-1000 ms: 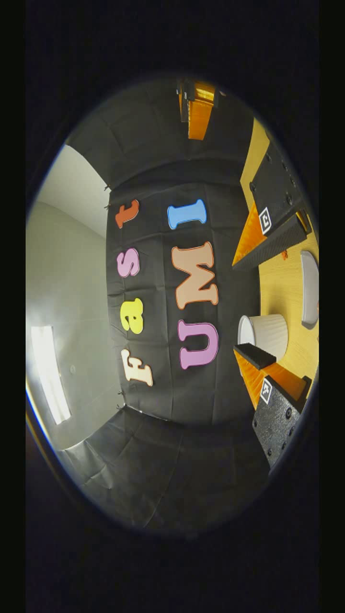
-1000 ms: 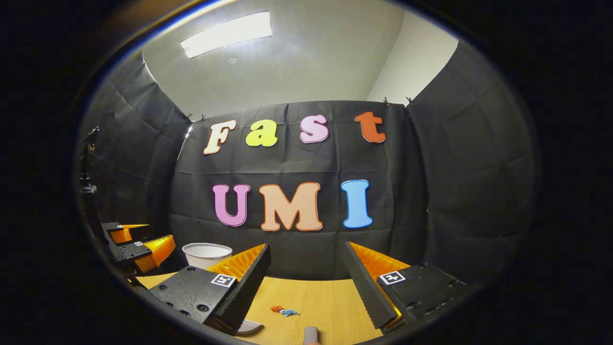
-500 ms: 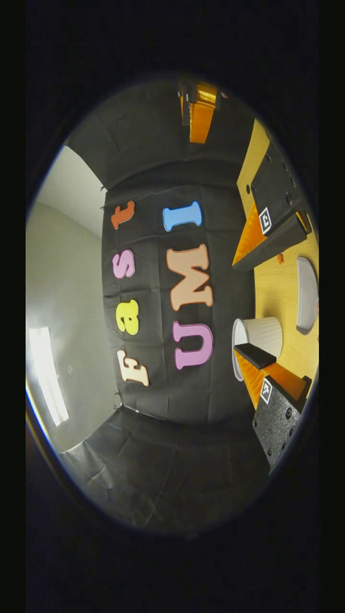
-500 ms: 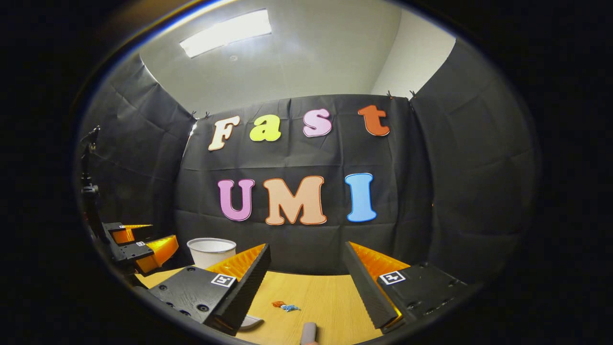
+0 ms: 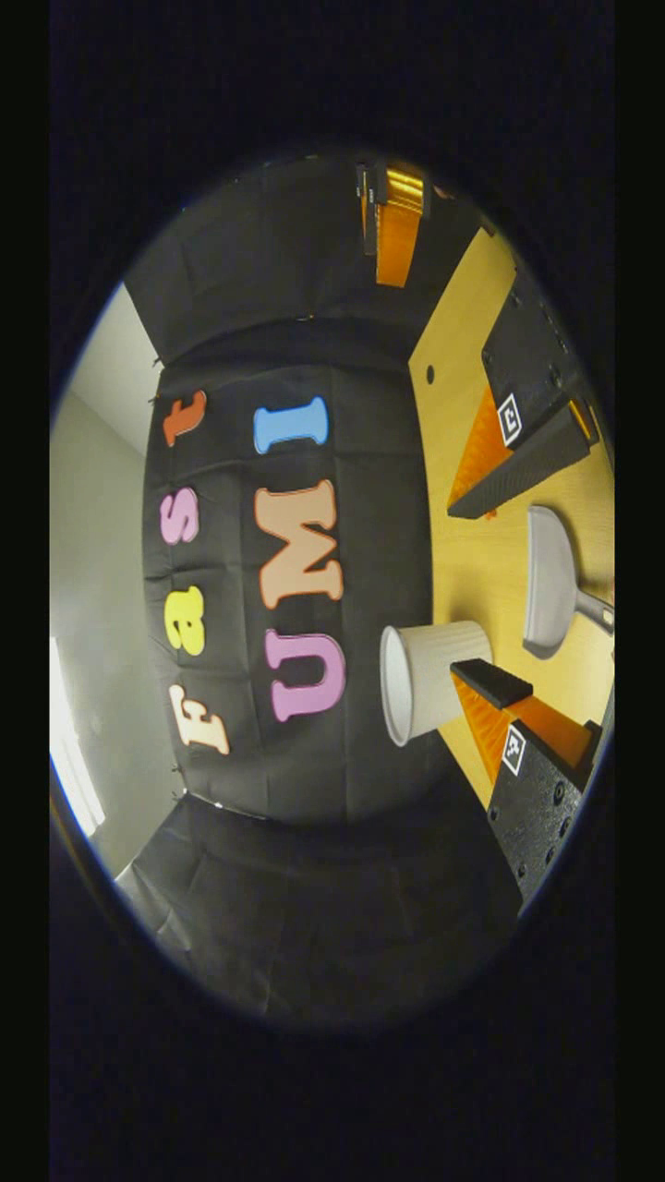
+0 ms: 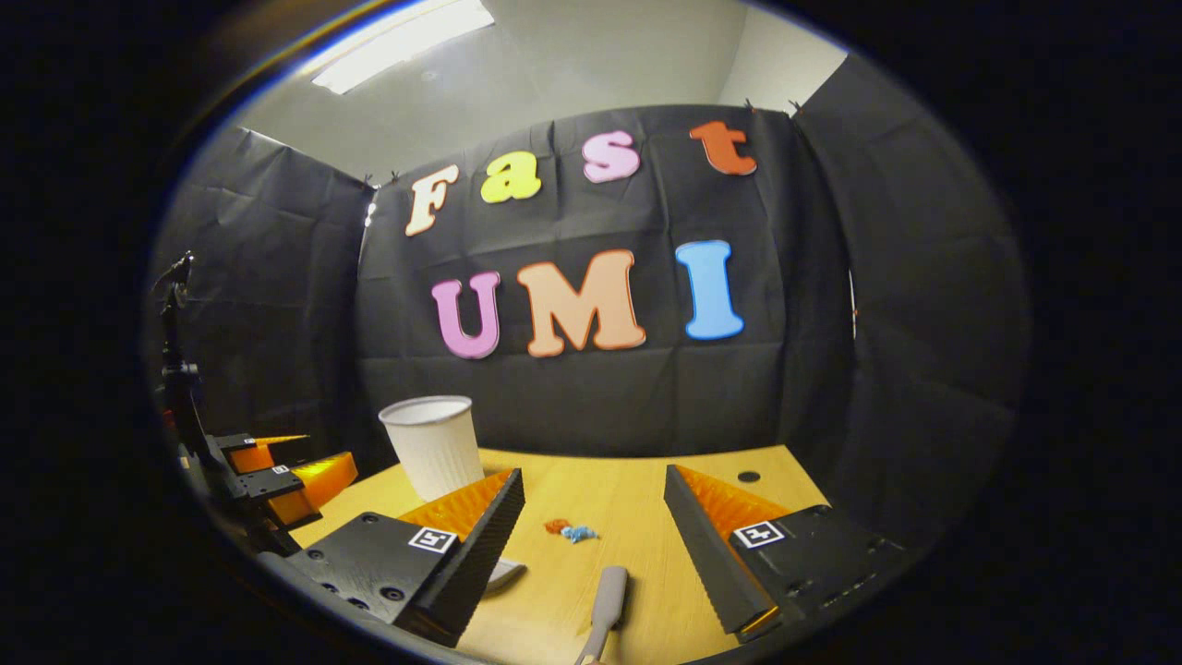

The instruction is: Pick up the small broom and dustpan from the desktop, sweep the trash into the dustpan with the broom, and then empty the trash into the garbage bin.

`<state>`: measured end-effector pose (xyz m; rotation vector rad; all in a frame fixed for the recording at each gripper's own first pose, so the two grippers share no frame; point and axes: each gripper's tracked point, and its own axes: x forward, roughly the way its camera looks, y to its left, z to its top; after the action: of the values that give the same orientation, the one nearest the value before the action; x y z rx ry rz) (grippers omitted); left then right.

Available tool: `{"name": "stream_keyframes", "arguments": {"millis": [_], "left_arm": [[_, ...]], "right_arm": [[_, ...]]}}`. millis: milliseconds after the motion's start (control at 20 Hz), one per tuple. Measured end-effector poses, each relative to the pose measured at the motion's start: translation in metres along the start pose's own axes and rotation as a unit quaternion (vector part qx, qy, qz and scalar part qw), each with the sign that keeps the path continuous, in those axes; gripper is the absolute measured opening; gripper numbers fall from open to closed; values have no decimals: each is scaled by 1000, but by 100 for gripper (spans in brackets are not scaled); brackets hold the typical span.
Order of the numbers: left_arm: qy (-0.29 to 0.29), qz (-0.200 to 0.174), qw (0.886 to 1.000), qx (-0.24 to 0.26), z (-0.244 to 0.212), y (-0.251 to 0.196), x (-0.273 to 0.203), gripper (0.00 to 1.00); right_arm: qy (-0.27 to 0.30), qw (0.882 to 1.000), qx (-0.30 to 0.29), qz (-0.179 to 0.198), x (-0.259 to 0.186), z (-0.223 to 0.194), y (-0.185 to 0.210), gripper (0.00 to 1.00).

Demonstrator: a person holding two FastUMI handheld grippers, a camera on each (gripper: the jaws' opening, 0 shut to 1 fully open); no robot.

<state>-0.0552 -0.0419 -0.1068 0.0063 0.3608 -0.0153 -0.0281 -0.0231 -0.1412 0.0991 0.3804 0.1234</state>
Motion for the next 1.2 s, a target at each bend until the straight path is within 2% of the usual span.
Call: {"name": "stream_keyframes", "arguments": {"millis": [50,100,200,350,500,800,850,950,1100,1200], "left_arm": [[30,-8,1000,0,-20,-1,5,97],[63,-18,998,3,-40,0,11,93],[132,-30,991,12,-86,3,17,94],[216,-34,976,15,-142,12,12,94],[290,-42,956,15,-191,13,4,94],[371,-47,927,14,-246,9,-6,95],[383,-49,922,15,-256,7,-7,99],[403,-55,913,15,-271,1,-10,95],[422,-59,904,24,-288,-1,-9,95],[431,-63,899,32,-296,-1,-9,95]], "right_arm": [[29,1000,-1,-3,9,-22,0,92],[59,998,-1,-4,16,-44,0,92],[113,994,-3,-3,26,-88,4,92],[174,984,-20,-11,34,-140,9,92],[237,971,-23,-11,35,-187,15,92],[343,938,-39,-23,27,-260,2,92],[360,932,-42,-26,21,-268,-1,93],[396,917,-40,-29,14,-281,-5,92],[434,898,-46,-45,16,-303,-15,89],[462,885,-42,-40,19,-314,-15,80]]}}
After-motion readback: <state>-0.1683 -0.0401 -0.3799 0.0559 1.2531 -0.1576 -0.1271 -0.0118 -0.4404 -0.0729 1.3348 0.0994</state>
